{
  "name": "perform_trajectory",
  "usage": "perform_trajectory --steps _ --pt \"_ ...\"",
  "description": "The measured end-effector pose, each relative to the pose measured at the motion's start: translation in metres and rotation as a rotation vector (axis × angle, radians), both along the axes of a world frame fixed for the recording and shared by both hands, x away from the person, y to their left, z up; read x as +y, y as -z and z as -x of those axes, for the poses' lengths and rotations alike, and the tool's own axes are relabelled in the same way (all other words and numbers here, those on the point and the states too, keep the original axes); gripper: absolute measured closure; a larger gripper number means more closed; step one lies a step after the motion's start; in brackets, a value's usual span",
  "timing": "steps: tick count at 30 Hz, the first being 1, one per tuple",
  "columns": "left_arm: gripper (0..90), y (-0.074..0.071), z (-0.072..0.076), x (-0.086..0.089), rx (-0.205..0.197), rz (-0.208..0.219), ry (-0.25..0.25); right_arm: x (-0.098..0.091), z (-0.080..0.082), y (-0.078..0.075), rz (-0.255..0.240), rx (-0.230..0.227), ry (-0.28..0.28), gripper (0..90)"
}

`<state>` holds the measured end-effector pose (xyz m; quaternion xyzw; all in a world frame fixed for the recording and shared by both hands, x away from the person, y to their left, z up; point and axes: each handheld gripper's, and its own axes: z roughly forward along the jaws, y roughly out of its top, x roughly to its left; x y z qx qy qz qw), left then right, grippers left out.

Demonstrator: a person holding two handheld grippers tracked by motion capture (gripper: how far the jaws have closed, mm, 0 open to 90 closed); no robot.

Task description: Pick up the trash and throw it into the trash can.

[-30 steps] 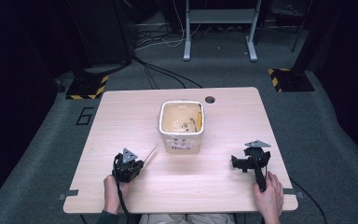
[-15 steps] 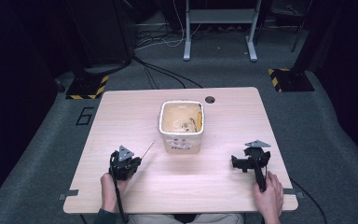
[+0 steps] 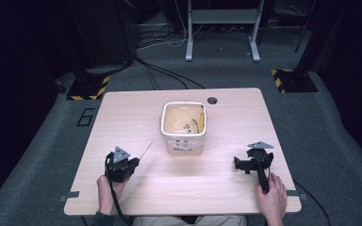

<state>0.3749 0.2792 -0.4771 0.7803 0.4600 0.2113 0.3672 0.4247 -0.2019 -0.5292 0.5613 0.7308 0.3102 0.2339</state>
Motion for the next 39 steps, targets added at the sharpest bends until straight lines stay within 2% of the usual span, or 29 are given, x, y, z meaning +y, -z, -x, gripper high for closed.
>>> perform_trajectory --steps 12,16,17,19,31,33,39 --pt "84.5 -0.005 -0.006 -0.002 0.014 0.006 0.029 0.000 0.000 0.000 0.000 0.001 0.000 0.0" --pt "84.5 -0.011 -0.006 -0.002 -0.004 0.021 0.032 0.000 0.000 0.000 0.001 0.000 0.000 0.0" --pt "84.5 -0.015 -0.006 -0.001 -0.005 0.047 0.041 0.000 0.000 0.000 0.000 0.000 0.000 0.0" --pt "84.5 -0.016 -0.006 0.000 -0.006 0.059 0.043 0.000 0.000 0.000 0.001 0.001 0.000 0.0" --pt "84.6 -0.038 -0.004 0.003 -0.046 0.050 0.049 0.000 0.000 0.000 0.000 0.001 0.000 0.0" --pt "84.6 -0.045 -0.005 0.003 -0.058 0.063 0.059 0.000 0.000 0.000 0.001 0.001 0.000 0.0" --pt "84.6 -0.053 -0.011 0.005 -0.075 0.054 0.057 0.000 0.000 0.000 0.000 0.001 0.000 0.0"
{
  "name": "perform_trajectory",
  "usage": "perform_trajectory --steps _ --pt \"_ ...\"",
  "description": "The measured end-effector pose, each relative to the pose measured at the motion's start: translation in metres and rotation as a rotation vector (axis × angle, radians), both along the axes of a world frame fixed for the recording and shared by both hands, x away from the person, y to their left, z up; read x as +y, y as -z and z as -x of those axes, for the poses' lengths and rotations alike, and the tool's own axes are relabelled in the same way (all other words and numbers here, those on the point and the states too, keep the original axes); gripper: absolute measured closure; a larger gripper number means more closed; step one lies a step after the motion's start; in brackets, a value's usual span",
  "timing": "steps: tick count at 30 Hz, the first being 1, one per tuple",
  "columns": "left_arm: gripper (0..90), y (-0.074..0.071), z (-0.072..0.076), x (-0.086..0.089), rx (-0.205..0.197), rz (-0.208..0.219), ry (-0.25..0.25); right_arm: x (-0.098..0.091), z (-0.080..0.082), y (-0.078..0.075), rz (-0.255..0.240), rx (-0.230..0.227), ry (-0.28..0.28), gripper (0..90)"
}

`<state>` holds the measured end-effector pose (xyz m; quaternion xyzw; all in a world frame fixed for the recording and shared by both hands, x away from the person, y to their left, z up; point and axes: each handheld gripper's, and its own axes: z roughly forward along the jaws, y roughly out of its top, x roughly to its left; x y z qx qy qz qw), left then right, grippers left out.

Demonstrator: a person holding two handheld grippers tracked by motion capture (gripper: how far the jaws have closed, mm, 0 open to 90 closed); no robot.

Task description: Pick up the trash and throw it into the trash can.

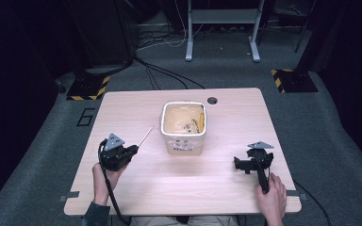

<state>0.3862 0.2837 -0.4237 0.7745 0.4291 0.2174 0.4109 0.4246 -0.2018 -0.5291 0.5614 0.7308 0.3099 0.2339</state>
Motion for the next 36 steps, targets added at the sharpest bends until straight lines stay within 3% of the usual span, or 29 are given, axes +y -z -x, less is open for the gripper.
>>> perform_trajectory --steps 12,19,28,36 --pt "84.6 -0.019 -0.011 -0.006 -0.028 0.014 0.025 0.000 0.000 0.000 0.000 0.000 0.000 0.0" --pt "84.6 -0.031 -0.018 -0.009 -0.050 -0.002 0.031 0.000 0.000 0.000 0.000 0.000 0.000 0.0" --pt "84.6 -0.043 -0.027 -0.009 -0.066 0.042 0.037 0.000 0.000 0.000 0.000 0.000 0.000 0.0" --pt "84.6 -0.052 -0.036 -0.020 -0.079 0.044 0.063 0.000 0.000 0.000 0.000 0.000 0.000 0.0"
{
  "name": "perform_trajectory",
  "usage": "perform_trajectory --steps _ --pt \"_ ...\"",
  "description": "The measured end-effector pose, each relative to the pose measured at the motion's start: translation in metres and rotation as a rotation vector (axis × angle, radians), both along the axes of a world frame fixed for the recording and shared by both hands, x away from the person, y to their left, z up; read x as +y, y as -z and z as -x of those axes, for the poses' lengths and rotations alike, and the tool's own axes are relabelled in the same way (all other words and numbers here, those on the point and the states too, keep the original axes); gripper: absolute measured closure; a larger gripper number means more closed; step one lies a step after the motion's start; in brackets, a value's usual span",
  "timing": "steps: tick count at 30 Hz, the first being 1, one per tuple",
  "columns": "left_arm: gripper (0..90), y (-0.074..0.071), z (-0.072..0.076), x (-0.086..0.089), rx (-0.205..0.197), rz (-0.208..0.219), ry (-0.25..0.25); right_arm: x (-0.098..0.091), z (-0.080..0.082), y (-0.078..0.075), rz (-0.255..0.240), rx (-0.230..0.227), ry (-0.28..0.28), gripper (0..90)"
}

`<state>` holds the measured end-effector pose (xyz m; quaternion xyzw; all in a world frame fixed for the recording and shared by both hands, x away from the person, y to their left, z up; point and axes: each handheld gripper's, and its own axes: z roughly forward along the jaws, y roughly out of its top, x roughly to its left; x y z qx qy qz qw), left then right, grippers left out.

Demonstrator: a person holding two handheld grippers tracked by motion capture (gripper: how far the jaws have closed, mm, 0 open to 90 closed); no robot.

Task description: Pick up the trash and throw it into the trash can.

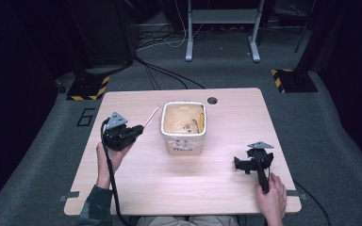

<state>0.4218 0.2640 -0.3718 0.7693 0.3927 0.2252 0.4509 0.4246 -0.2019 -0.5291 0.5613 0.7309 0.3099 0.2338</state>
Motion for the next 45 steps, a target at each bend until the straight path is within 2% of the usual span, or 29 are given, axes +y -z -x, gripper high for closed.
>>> perform_trajectory --steps 10,30,32,34,45 --pt "84.6 -0.009 -0.009 -0.010 -0.012 0.007 0.026 0.000 0.000 0.000 0.000 0.000 0.000 0.0" --pt "84.6 -0.026 -0.027 -0.031 -0.024 -0.007 0.076 0.000 0.000 0.000 0.000 0.000 0.000 0.0" --pt "84.6 -0.027 -0.028 -0.034 -0.023 0.000 0.076 0.000 0.000 0.000 -0.001 -0.001 0.000 0.0" --pt "84.6 -0.027 -0.030 -0.036 -0.021 -0.010 0.084 0.000 0.000 0.000 -0.001 -0.001 0.000 0.0" --pt "84.6 -0.030 -0.043 -0.055 -0.017 -0.013 0.108 0.000 0.000 0.000 0.000 0.000 0.000 0.0"
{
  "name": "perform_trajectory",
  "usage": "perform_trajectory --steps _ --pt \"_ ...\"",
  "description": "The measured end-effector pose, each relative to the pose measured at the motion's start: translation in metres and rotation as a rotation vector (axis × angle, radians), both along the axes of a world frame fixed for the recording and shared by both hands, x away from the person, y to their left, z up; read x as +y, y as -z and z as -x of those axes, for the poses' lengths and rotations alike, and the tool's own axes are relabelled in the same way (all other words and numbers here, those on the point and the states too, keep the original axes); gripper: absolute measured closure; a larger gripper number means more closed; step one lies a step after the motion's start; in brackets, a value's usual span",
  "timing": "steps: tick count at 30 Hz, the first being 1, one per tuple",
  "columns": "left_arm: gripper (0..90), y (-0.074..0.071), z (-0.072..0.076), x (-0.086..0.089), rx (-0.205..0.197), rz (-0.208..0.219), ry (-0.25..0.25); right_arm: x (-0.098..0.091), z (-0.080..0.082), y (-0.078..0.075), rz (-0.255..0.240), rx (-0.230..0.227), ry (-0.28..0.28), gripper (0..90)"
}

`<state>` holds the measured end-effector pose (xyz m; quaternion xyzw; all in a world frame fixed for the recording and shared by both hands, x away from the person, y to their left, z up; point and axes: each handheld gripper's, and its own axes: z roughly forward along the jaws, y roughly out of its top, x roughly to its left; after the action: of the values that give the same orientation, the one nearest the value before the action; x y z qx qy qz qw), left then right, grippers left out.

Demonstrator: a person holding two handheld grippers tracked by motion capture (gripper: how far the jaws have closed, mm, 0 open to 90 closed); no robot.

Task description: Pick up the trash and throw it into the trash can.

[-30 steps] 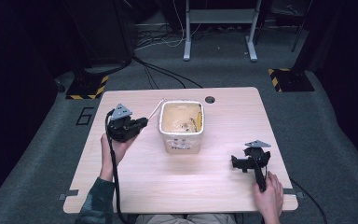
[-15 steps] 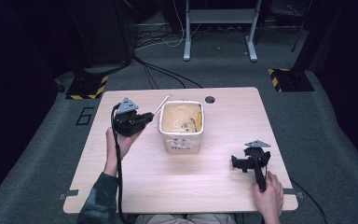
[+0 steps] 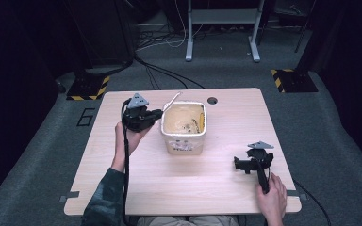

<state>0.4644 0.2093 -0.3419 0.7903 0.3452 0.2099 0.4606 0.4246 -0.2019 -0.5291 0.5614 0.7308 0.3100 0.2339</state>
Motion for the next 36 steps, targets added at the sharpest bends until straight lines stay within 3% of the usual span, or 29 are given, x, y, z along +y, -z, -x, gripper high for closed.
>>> perform_trajectory --steps 16,36 --pt "84.7 -0.005 -0.014 -0.012 -0.003 -0.006 0.018 0.000 0.000 0.000 0.000 0.000 0.000 0.0" --pt "84.6 -0.013 -0.034 -0.045 -0.014 -0.011 0.050 0.000 0.000 0.000 0.000 0.003 -0.002 0.0"
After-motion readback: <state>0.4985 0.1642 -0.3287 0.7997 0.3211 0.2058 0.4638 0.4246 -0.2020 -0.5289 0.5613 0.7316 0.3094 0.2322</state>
